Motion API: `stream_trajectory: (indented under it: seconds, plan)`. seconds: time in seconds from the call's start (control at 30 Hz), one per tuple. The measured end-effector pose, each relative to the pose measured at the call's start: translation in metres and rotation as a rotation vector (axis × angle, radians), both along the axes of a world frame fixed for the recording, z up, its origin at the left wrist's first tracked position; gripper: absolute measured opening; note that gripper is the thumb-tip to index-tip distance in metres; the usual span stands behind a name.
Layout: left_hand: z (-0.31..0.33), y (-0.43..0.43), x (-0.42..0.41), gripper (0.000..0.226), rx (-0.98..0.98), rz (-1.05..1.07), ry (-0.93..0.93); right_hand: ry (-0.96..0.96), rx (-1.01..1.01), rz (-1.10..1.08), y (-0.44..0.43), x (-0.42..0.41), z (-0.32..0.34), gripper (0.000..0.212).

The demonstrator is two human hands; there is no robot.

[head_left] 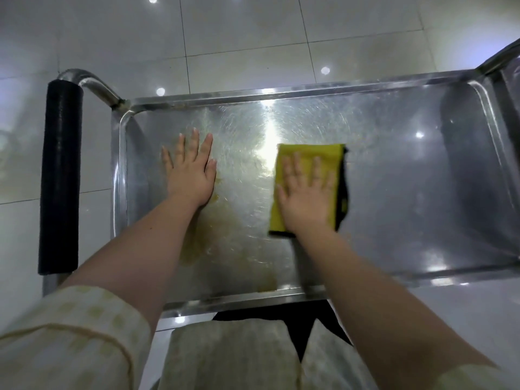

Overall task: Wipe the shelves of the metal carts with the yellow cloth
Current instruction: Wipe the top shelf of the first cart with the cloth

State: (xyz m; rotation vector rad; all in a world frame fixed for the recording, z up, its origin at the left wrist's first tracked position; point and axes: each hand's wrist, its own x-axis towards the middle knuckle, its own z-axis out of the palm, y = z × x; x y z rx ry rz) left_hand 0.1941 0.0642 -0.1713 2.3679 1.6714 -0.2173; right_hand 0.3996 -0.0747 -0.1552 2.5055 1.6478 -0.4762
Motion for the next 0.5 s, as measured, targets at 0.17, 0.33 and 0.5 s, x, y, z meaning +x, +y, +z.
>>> stream_trajectory:
  seconds: [0.17, 0.33, 0.5]
  plan:
    - [0.000, 0.003, -0.003, 0.053, -0.024, -0.010, -0.004, 0.097, 0.008, 0.311, 0.004, -0.103, -0.005, 0.059]
    - [0.012, -0.013, -0.012, 0.053, -0.011, -0.003, -0.109, 0.074, 0.060, 0.322, 0.001, -0.081, -0.011, 0.060]
    - [0.011, -0.084, -0.038, 0.055, -0.045, 0.058, -0.069, 0.098, 0.051, 0.322, 0.002, -0.082, -0.007, 0.060]
